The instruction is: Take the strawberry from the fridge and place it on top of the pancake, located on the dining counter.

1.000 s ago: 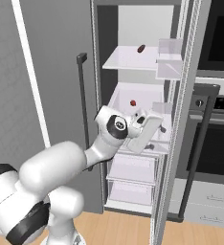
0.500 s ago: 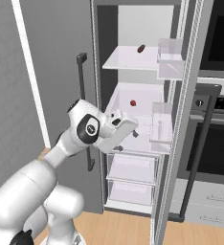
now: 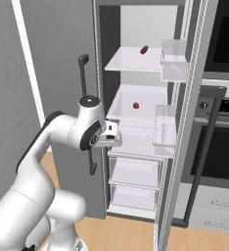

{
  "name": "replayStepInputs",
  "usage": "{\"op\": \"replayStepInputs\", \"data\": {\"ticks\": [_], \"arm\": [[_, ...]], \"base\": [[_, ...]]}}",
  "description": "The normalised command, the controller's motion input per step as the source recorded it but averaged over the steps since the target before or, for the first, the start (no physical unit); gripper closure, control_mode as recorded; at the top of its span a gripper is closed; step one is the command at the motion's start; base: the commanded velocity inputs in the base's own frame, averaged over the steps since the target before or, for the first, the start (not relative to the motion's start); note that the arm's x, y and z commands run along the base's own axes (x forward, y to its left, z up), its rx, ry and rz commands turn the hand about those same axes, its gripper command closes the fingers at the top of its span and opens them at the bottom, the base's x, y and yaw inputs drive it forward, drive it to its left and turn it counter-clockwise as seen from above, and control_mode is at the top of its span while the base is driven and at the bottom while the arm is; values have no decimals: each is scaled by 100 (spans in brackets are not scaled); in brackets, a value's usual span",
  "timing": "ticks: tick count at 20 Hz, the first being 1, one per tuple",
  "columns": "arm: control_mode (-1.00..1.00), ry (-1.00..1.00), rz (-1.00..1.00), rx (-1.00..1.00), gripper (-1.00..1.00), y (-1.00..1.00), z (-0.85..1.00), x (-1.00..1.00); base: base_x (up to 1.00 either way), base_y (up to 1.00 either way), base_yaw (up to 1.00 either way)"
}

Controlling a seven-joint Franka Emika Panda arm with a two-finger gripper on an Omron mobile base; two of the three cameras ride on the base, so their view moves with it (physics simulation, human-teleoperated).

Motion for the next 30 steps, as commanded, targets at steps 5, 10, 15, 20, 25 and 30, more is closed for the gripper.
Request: {"op": "replayStepInputs", "data": {"ticks": [5, 10, 15, 20, 25, 30], "arm": [[-100, 0, -18, 29, -100, 60, 0, -29], [-100, 11, -36, -19, -100, 46, 4, -20], [-100, 10, -36, -10, -100, 2, -30, -1], [-100, 0, -5, 0, -100, 0, -21, 0], [-100, 0, 0, 0, -100, 0, 0, 0], [100, 0, 0, 0, -100, 0, 0, 0]], "base": [[0, 0, 0], [0, 0, 0], [0, 0, 0], [0, 0, 0], [0, 0, 0], [0, 0, 0]]}}
